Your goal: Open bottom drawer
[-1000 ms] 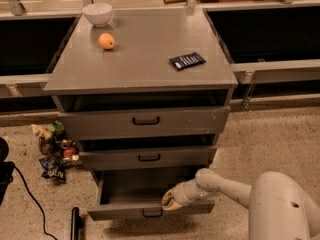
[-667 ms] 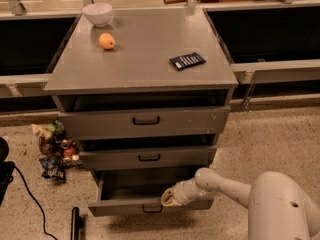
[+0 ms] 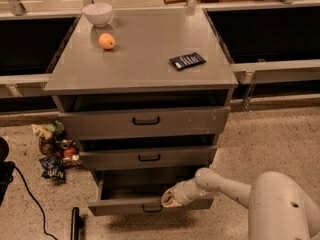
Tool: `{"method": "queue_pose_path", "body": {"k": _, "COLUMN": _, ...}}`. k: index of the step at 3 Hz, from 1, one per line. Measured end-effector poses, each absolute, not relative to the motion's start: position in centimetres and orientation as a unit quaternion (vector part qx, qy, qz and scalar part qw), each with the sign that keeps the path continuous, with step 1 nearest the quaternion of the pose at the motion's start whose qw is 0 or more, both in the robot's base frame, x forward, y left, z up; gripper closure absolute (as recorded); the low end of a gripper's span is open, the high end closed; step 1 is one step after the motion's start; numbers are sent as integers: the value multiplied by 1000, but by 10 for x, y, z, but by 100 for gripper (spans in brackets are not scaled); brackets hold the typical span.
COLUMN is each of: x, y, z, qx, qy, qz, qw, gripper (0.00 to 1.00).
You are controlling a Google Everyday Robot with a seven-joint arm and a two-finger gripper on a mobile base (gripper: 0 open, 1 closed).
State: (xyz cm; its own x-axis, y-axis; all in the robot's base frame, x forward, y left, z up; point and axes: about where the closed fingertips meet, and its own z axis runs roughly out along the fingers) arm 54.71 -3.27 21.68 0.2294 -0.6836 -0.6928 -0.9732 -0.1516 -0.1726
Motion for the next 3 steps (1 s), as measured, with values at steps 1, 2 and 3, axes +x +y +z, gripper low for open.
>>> {"method": "queue_pose_path", "body": {"k": 1, "x": 547, "y": -33, "z": 217, "qx": -721, "qy": 574, "qz": 236, "qw": 307, "gripper": 13}}
{"method": "queue_pose_path", "body": {"k": 2, "x": 547, "y": -33, "z": 217, "qx": -721, "qy": 574, "qz": 236, "qw": 307, "gripper": 0}}
{"method": "queue_pose_path", "body": {"k": 3, "x": 545, "y": -30, "z": 211, "qx": -716, "qy": 581, "qz": 248, "qw": 298, "gripper": 0}}
